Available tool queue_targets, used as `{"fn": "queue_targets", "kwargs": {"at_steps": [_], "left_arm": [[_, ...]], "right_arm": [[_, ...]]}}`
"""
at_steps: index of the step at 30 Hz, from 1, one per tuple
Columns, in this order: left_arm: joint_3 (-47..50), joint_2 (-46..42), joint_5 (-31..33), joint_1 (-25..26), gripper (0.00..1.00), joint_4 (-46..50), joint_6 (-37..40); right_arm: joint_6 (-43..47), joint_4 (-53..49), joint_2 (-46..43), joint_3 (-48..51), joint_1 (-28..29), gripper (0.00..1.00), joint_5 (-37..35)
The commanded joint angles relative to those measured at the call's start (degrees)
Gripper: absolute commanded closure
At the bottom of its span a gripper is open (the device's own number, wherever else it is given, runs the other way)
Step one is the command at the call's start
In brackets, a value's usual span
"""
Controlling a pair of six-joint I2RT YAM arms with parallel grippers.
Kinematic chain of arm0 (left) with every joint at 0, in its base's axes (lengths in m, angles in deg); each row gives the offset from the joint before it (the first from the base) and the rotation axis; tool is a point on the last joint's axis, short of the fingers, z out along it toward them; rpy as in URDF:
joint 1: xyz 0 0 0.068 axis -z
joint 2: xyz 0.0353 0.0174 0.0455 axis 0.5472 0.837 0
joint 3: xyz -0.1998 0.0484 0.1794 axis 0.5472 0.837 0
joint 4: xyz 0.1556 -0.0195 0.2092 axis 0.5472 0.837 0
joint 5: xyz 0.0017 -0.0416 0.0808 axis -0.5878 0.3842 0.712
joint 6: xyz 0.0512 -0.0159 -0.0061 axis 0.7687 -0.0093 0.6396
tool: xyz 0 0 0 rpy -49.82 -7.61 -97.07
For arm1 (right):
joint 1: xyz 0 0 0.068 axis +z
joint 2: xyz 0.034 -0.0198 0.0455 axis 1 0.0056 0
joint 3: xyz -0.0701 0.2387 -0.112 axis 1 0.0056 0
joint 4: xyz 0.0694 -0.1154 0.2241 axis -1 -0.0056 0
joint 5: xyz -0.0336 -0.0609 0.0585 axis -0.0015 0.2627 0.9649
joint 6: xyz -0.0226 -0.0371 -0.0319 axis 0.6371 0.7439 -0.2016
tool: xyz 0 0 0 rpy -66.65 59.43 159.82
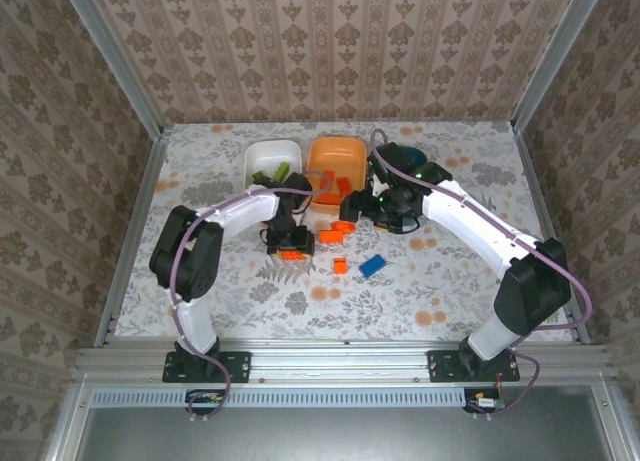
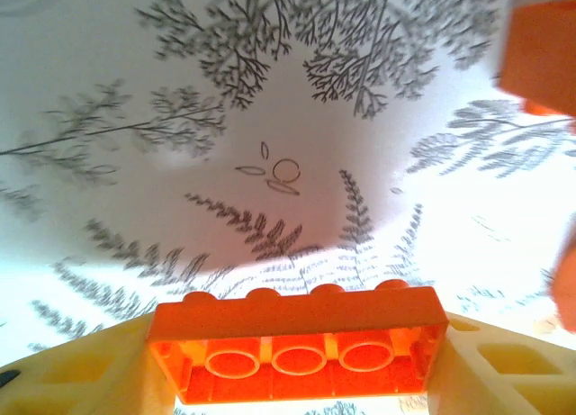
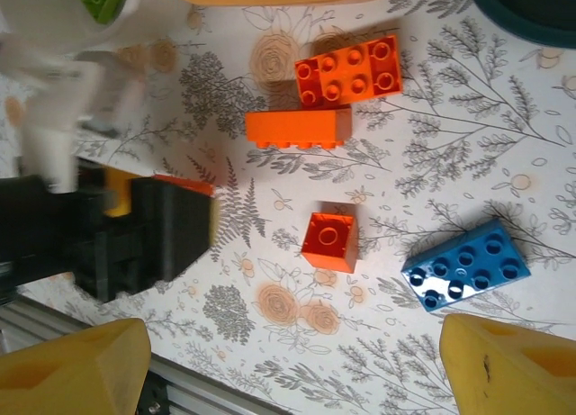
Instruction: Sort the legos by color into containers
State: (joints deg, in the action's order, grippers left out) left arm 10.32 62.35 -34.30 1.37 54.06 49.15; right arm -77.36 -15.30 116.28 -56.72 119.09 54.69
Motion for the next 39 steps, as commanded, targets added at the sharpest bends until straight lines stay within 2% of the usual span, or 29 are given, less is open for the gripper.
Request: {"fn": "queue_targets", "kwargs": {"at_steps": [1, 4, 7, 14, 20, 26, 39], "left_arm": [[-0.73, -5.60, -2.33, -2.05, 0.36, -0.25, 1.29], [-5.77, -5.60, -3.00, -3.76, 0.36, 1.00, 1.93], [-14.21, -1.54, -3.88, -5.07, 0.35, 2.33, 3.01], [-40.96, 15.51, -5.15, -5.54, 0.35, 9.14, 6.21], [-59.87, 28.33, -6.27, -5.71, 0.35, 13.94, 6.10], [-67.34, 34.47, -9.21, -5.81, 0.35, 11.56, 4.06], [-71.18, 37.82, -11.42, -5.89, 0.33, 8.44, -0.26]], "right_arm": [[0.66, -3.89, -1.86, 0.31, -1.01, 0.15, -3.07], [0.88, -4.87, -3.85, 2.80, -1.27, 0.15, -4.14], [1.16, -7.00, -6.09, 5.97, -1.37, 0.15, -6.35], [-1.26, -10.06, -14.36, 14.98, -1.37, 0.14, -7.64], [-4.35, -11.01, -20.89, 20.38, -1.37, 0.14, -7.88], [-1.89, -13.84, -21.77, 20.53, -1.64, 0.14, -9.31], [4.77, -14.56, -14.48, 15.93, -1.64, 0.12, -8.40]]}}
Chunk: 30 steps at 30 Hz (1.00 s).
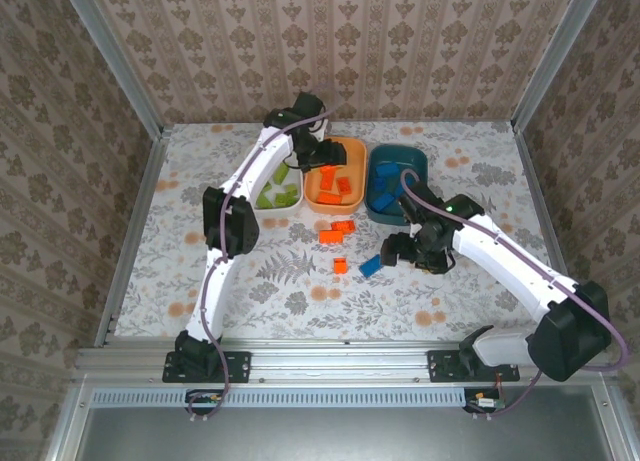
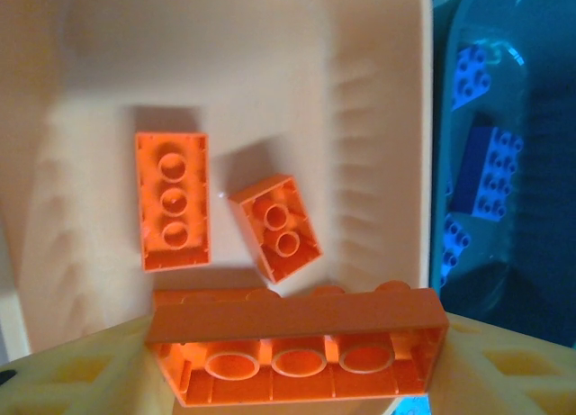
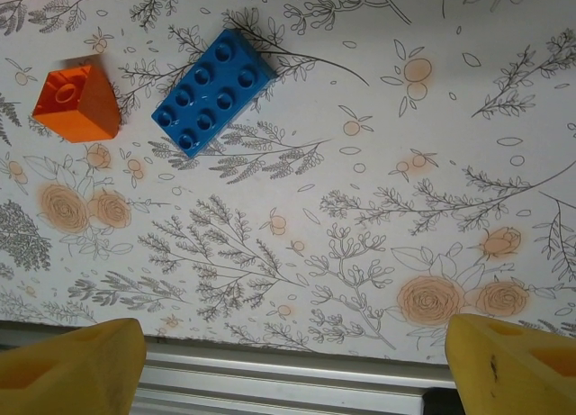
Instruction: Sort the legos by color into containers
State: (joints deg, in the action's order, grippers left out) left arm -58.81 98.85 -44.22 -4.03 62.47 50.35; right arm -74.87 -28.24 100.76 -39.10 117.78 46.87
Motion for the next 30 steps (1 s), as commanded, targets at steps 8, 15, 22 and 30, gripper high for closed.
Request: {"fn": "queue_targets", "kwargs": {"at_steps": [8, 15, 22, 30], "left_arm": [[-3.41, 1.46, -1.58, -1.38, 0.09, 1.50, -1.60], [-2.92, -2.89, -1.23, -2.34, 0.02, 4.00, 0.75], [12.75, -17.50, 3.49, -2.77, 0.00, 2.48, 4.97], [45.53, -39.05, 3.14, -10.41, 0.00, -6.66, 3.95]], "right_arm": [[3.22, 0.37, 3.56, -2.80, -0.25, 0.11, 0.86], [3.62, 2.24, 10.58, -7.10, 2.97, 0.13, 3.06], [4.40, 2.57, 22.27, -15.75, 9.48, 0.19, 4.62], [3.63, 1.95, 34.98, -25.01, 14.61, 0.26, 4.14]]}}
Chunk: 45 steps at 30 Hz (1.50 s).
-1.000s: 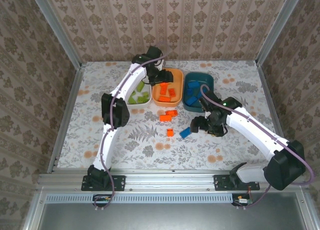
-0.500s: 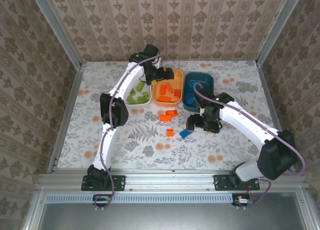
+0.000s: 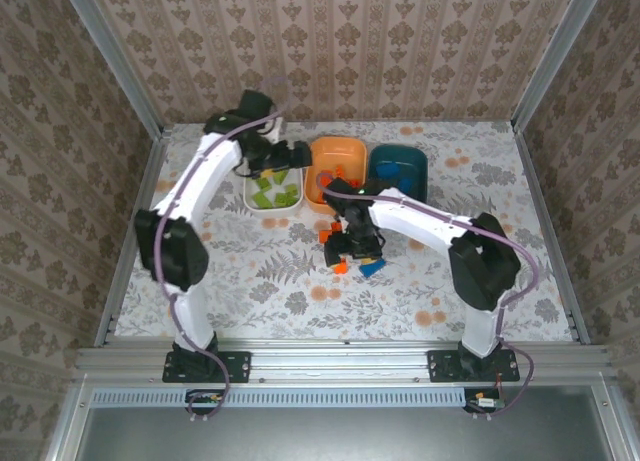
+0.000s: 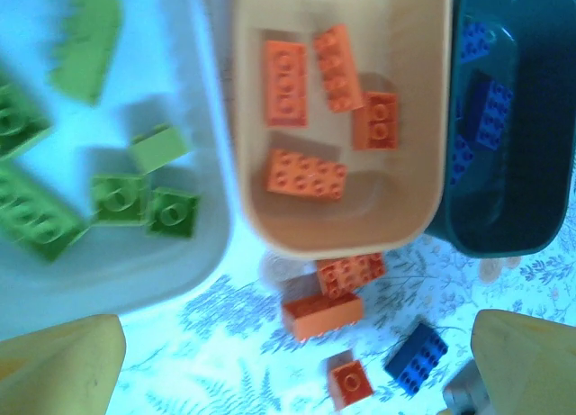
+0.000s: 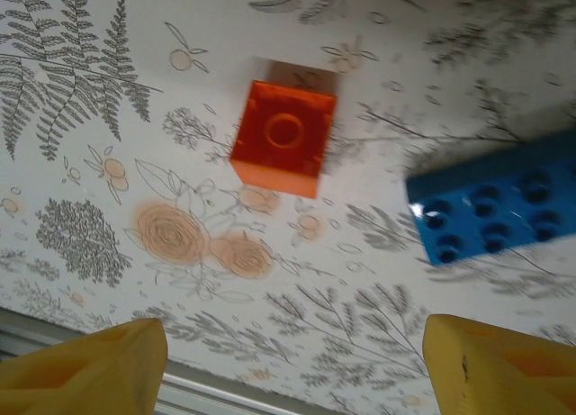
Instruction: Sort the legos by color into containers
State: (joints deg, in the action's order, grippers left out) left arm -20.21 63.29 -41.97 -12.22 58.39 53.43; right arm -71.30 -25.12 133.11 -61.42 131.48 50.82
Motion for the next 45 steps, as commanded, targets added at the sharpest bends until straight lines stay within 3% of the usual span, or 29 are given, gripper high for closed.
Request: {"fn": "queue_targets", "kwargs": {"at_steps": [1, 10, 25, 32, 40, 45], "left_arm": [[10.13, -5.83, 0.88, -3.08, 0.00, -2.94, 1.03], [25.29, -17.49, -0.38, -7.98, 0.00, -4.13, 1.98], [26.67, -18.67, -1.93, -8.13, 0.00, -4.91, 0.99], [27.51, -18.89, -2.28, -8.12, 0.00, -5.71, 0.58], [27.53, -18.47, -2.04, -6.44, 0.00, -6.33, 0.26], [30.04, -19.67, -2.01, -5.02, 0.00, -7.62, -0.92]], "right_arm": [[-0.17, -1.03, 3.76, -3.37, 1.24, 0.26, 0.09], [-2.68, -0.50, 9.08, -3.98, 1.62, 0.36, -1.09], [-3.64, 1.35, 12.05, -4.81, 0.79, 0.60, -3.83], [-2.93, -2.15, 7.45, -6.25, 0.63, 0.64, -7.96], [-1.11, -6.59, 1.64, -16.10, -2.15, 0.64, -10.70], [1.32, -6.59, 3.50, -25.77, -5.99, 0.65, -11.81]]}}
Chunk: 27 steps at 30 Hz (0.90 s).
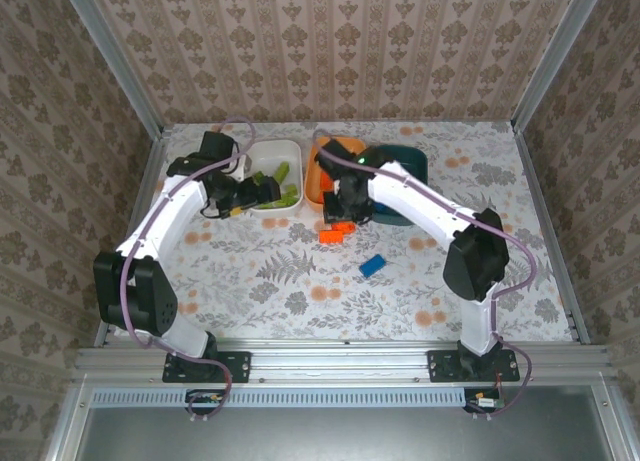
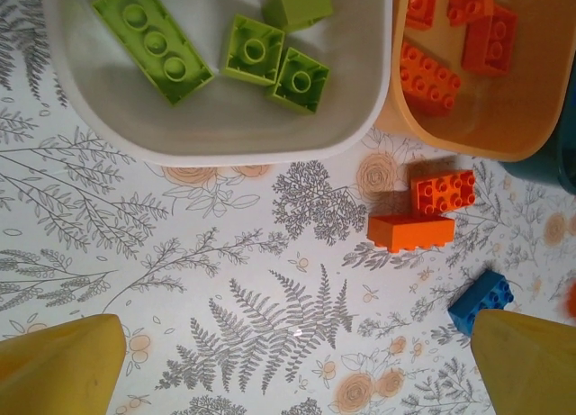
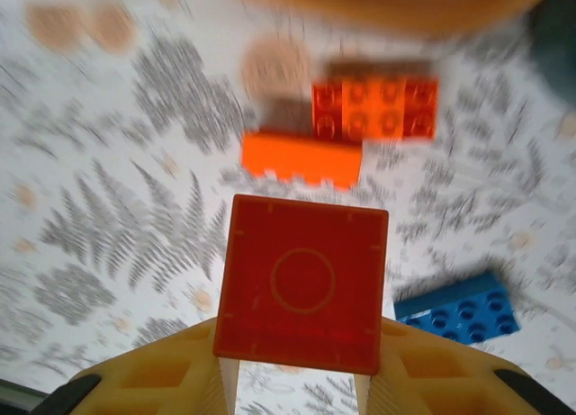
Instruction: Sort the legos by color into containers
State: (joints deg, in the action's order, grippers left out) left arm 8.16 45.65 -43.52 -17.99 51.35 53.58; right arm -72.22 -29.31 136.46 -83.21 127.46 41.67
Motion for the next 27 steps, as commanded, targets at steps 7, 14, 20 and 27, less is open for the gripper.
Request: {"fn": "queue_targets", "kwargs": {"at_steps": [7, 14, 20, 27], "left_arm": [[6.07, -4.83, 1.00, 4.96, 0.00, -1.74, -3.52], [10.60, -5.20, 3.42, 13.73, 0.00, -2.44, -6.29], [11.94, -6.33, 3.93, 15.58, 0.00, -1.51, -6.59], [10.71, -4.92, 3.34, 15.76, 0.00, -0.60, -5.84]], "right_arm": [[3.25, 1.36, 11.06, -18.49, -7.54, 0.66, -1.96], [1.72, 10.29, 20.55, -25.55, -10.33, 0.68, -2.33], [0.90, 10.97, 29.00, -34.65, -11.79, 0.68, -3.06], [-1.46, 11.50, 33.43, -37.41, -13.07, 0.68, -2.19]]}}
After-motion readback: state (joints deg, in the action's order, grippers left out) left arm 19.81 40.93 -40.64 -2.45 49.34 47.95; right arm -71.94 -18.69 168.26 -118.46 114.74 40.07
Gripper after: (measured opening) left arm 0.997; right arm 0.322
